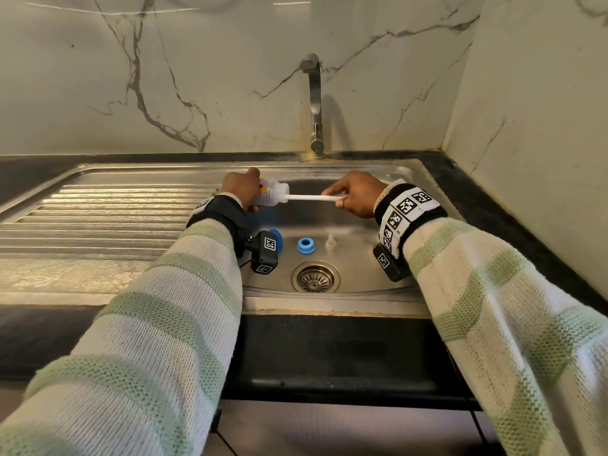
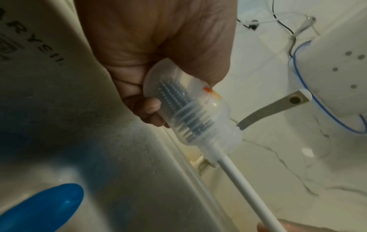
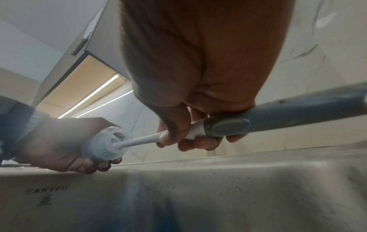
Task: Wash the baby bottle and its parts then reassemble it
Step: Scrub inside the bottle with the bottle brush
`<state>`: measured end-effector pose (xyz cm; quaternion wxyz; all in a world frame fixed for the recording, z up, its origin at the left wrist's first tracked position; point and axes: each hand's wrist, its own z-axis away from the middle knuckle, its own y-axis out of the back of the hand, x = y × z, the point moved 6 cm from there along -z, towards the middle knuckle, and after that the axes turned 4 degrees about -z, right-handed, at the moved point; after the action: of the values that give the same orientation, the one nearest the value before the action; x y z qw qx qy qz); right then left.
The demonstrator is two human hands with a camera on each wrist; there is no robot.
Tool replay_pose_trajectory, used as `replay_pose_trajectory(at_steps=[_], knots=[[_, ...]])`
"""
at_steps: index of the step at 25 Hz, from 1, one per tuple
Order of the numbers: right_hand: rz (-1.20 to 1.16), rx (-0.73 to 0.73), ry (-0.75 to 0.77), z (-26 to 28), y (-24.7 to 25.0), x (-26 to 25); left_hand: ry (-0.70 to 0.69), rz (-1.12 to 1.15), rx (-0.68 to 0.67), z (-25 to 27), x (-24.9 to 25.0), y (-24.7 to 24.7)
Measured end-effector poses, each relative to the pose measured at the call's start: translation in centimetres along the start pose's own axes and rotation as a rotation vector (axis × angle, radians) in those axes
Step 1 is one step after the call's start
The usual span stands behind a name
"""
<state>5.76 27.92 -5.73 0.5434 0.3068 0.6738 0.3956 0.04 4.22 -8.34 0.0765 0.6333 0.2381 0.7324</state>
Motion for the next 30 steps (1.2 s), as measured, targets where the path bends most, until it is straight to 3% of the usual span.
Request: replay_pose_trajectory(at_steps=[3,8,12,15,20,25,30], knots=[[-0.048,0.0,0.051,0.0,0.4,-0.7,-0.004,0.028,0.043,-0.5,-0.1,0.8],[-0.059,0.104,-0.005,-0.2,1.0,0.3,-0.065,0.095,0.061,-0.4,1.1,0.1],[0.02,0.0,0.01,-0.1,0.4,-0.2,-0.02,0.006,0.091,-0.6,0.2,0.7],[0.041,0.066,-0.009,0.1,1.6,-0.1,-0.001,-0.02,0.14,-0.4,0.2,1.1],[0.147,0.15,-0.017,0.4,2.6,-0.1,-0.116,-0.145,0.209,0.2,1.5,1.3],[0.153,0.216,0.056,1.0,3.8,-0.5,-0.008,-0.004,0.09,-0.3,0.7,1.3],[0.332,0.228,0.134,0.4,4.0,-1.6,0.06,-0.1,-0.05,0.6,0.8,1.4]])
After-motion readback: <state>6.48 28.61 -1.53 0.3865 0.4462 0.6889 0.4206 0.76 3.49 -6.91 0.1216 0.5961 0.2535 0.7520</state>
